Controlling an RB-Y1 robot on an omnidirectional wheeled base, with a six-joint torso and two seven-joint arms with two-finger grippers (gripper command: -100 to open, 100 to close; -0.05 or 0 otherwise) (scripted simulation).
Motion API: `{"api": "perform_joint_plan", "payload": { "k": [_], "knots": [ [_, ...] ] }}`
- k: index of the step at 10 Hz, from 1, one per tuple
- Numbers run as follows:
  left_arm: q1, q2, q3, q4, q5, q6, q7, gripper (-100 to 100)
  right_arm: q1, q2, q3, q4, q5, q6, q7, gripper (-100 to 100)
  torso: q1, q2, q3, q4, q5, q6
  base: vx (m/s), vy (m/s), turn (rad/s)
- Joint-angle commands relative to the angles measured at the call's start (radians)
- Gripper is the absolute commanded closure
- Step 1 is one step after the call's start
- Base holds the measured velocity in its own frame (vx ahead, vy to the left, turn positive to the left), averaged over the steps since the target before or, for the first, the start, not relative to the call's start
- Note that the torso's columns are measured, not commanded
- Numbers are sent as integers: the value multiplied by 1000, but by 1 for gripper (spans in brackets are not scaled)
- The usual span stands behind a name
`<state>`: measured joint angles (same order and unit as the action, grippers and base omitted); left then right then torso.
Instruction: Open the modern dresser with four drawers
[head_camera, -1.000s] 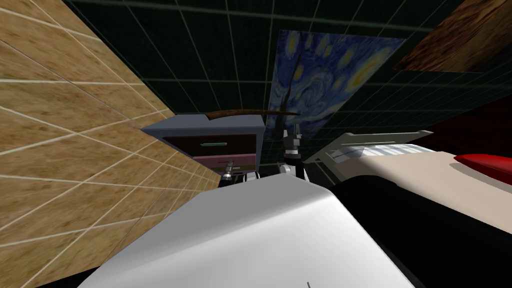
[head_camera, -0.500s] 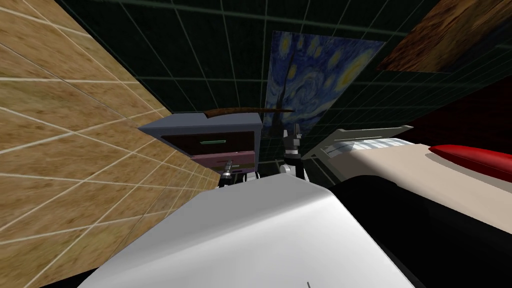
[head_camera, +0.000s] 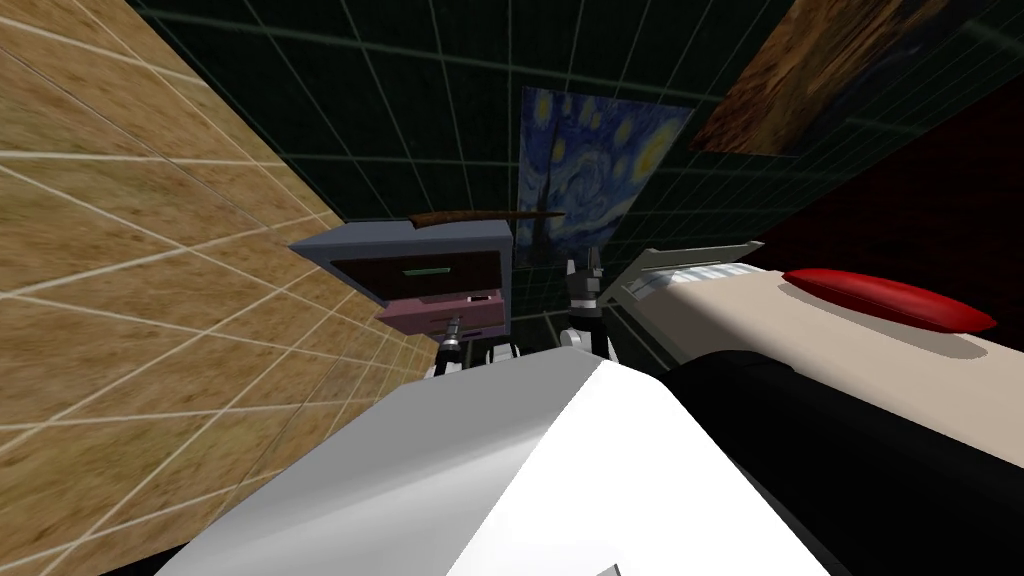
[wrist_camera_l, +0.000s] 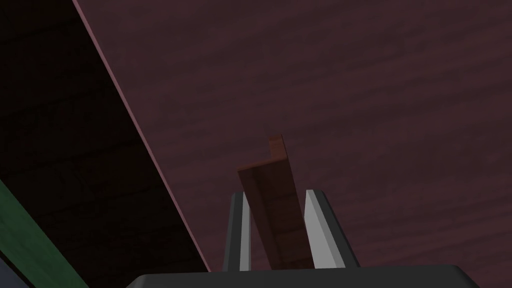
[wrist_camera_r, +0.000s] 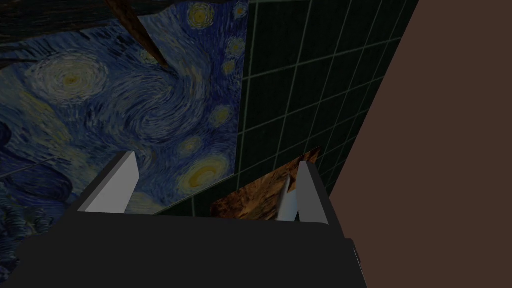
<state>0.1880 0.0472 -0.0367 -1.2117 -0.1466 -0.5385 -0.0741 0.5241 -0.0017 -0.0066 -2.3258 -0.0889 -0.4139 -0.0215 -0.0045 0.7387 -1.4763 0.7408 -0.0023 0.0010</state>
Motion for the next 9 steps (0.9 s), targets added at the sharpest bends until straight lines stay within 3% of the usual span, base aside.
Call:
{"api": "perform_joint_plan", "payload": {
  "k": [1, 5, 6, 7, 8, 9],
  "knots": [
    [-22, -4, 24, 21, 6, 4, -7, 100, 0, 0, 0, 0, 0, 0, 0, 0, 0, -3, -1, -1, 0, -1, -103, 15, -112],
    [-77, -14, 79, 66, 21, 6, -25, 100, 0, 0, 0, 0, 0, 0, 0, 0, 4, 3, 2, -1, 2, -1, -197, 14, -132],
    [-103, -8, 108, 80, 22, 22, -29, -100, 0, 0, 0, 0, 0, 0, 0, 0, 2, 3, 2, -1, 1, -1, -178, 5, -233],
    [-136, -4, 142, 100, 26, 40, -37, -100, 0, 0, 0, 0, 0, 0, 0, 0, 3, 0, 1, -2, 2, -1, -147, 31, -270],
    [-142, -4, 147, 100, 26, 40, -37, -100, 0, 0, 0, 0, 0, 0, 0, 0, 6, -4, -2, -3, 3, 0, -93, 27, -113],
    [-177, -1, 186, 121, 30, 57, -46, -100, 0, 0, 0, 0, 0, 0, 0, 0, 6, -7, -3, -4, 3, -1, -90, 25, -180]
  ]
}}
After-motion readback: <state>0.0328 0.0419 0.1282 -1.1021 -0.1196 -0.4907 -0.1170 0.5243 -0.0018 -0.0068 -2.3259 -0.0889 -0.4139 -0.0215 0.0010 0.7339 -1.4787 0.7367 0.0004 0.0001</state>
